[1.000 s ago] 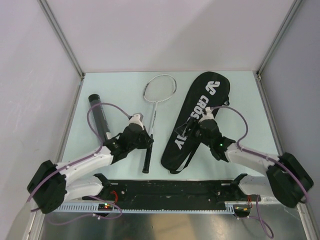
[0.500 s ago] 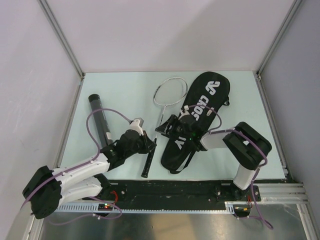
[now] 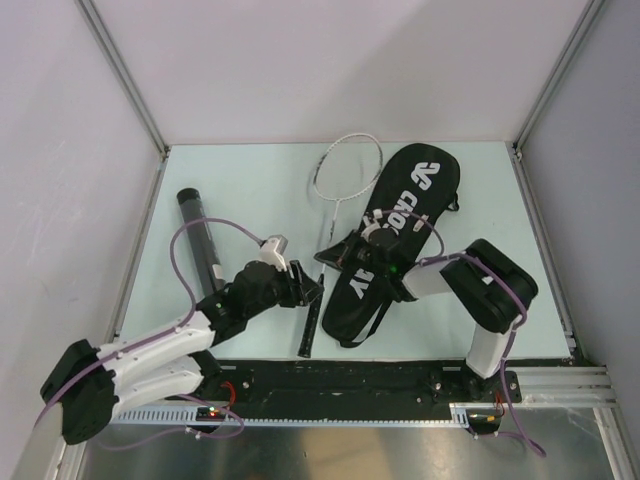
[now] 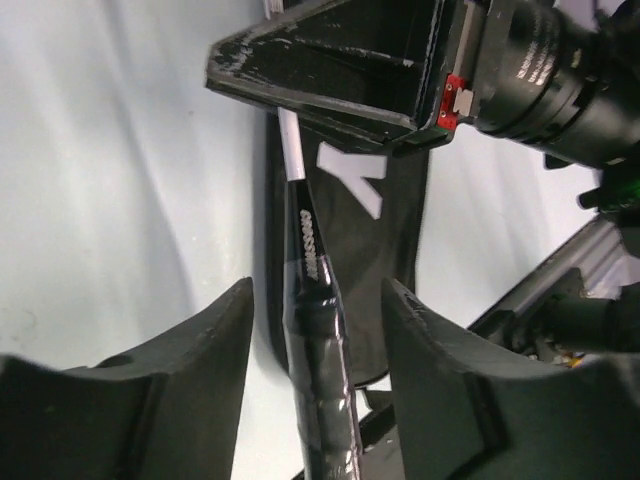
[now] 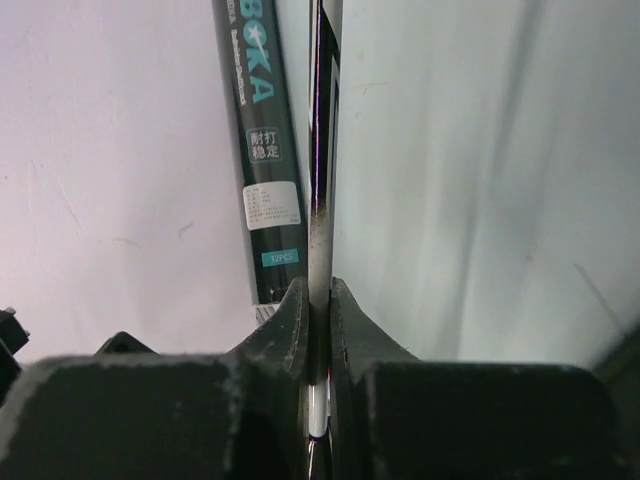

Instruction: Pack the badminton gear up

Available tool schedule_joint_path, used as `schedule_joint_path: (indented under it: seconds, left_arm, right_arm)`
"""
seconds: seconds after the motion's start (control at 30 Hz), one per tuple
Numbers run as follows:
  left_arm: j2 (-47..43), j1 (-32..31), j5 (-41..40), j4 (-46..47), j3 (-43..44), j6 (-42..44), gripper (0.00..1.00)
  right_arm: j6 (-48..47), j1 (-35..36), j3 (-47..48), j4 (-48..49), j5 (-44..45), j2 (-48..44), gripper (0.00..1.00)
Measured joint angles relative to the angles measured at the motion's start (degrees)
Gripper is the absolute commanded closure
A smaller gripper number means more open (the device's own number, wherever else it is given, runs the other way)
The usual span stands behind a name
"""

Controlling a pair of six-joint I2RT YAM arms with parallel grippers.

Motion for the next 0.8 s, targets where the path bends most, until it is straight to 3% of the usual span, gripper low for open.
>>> schedule_joint_path:
  seconds: [0.17,0.4,0.6,0.8]
  left_arm:
    - [-5.53,-0.07,-0.48,-0.15,0.09,1.92,0.28]
    - [-5.9,-0.17,-1.03,-3.63,4.52,7.89,0.27]
    - [4.15,-2.56,-0.07,-4.22,11.39,14.16,0.28]
    - [19.15,-10.08,-0.76,-4.57,19.23,20.0,0.26]
  right_arm:
    - [-0.04,-4.42,-5.95,-3.58,0.61,-9.49,1.0]
    - [-1.62,-11.78,-15.08,-13.7,1.79,-32.57,1.0]
    - [-7.02,-17.99,-17.86,-37.0,5.29,-55.98,1.0]
    - [-11.98,-23.82,-17.99,-56.28,7.28,-74.14,1.0]
